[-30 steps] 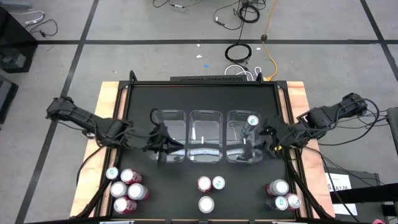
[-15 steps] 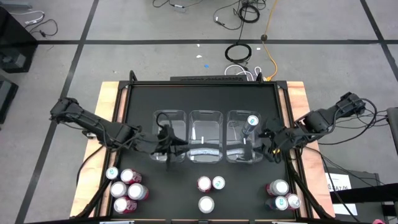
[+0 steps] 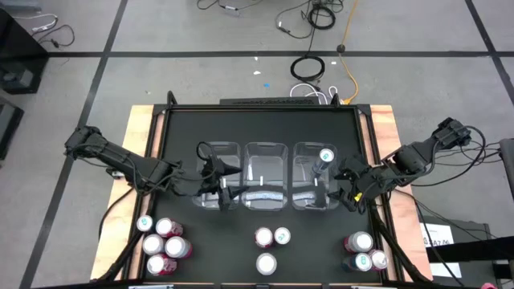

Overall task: Sort soda cans
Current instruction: Put the top center red soda can into the center transparent bin

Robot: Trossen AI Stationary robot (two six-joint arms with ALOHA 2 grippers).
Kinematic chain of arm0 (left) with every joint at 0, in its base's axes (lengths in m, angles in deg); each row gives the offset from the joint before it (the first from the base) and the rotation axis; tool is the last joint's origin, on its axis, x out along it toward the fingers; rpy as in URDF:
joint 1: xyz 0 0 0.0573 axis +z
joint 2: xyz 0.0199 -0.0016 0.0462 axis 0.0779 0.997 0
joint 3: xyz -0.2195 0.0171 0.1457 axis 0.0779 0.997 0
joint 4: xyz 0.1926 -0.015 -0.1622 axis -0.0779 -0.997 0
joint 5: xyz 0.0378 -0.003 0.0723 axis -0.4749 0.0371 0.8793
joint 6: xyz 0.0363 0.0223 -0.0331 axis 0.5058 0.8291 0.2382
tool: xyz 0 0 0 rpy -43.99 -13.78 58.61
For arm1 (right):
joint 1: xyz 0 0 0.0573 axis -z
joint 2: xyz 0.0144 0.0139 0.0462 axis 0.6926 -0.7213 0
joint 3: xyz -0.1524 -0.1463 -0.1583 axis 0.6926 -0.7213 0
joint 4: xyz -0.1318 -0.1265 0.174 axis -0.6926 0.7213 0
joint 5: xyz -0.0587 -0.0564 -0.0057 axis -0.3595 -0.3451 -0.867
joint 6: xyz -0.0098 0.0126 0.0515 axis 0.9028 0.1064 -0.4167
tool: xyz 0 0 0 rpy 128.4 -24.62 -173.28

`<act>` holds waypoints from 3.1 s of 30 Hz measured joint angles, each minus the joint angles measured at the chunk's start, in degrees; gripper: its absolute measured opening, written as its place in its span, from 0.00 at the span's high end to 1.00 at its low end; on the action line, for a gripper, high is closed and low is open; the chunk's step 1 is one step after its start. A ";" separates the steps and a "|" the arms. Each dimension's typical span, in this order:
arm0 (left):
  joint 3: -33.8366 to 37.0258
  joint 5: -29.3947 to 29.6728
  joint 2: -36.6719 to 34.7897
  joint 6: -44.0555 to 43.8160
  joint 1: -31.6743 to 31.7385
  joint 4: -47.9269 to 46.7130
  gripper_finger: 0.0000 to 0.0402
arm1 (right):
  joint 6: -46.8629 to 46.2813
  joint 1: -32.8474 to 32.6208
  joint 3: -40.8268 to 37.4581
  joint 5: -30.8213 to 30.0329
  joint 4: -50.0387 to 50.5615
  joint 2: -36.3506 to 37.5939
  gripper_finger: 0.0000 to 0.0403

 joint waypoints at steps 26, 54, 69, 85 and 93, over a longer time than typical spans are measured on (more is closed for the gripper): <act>0.02 -3.31 -0.02 -0.42 -0.02 6.57 0.03 | 0.50 0.00 0.00 -1.11 0.02 -0.02 0.13; -29.35 -12.21 21.92 0.59 -3.73 -30.01 0.07 | 3.92 0.02 0.00 -0.66 0.11 -0.04 0.13; -39.37 -25.15 38.06 7.98 -3.84 -37.67 0.07 | 6.19 0.00 0.00 0.87 0.65 -0.04 0.13; -43.08 -28.72 45.99 7.74 -3.82 -40.03 0.07 | 6.27 -2.59 0.00 0.85 1.22 -0.04 0.13; -43.08 -28.65 45.99 7.50 -3.01 -39.64 0.07 | 6.27 -3.37 0.00 0.81 1.20 -0.04 0.13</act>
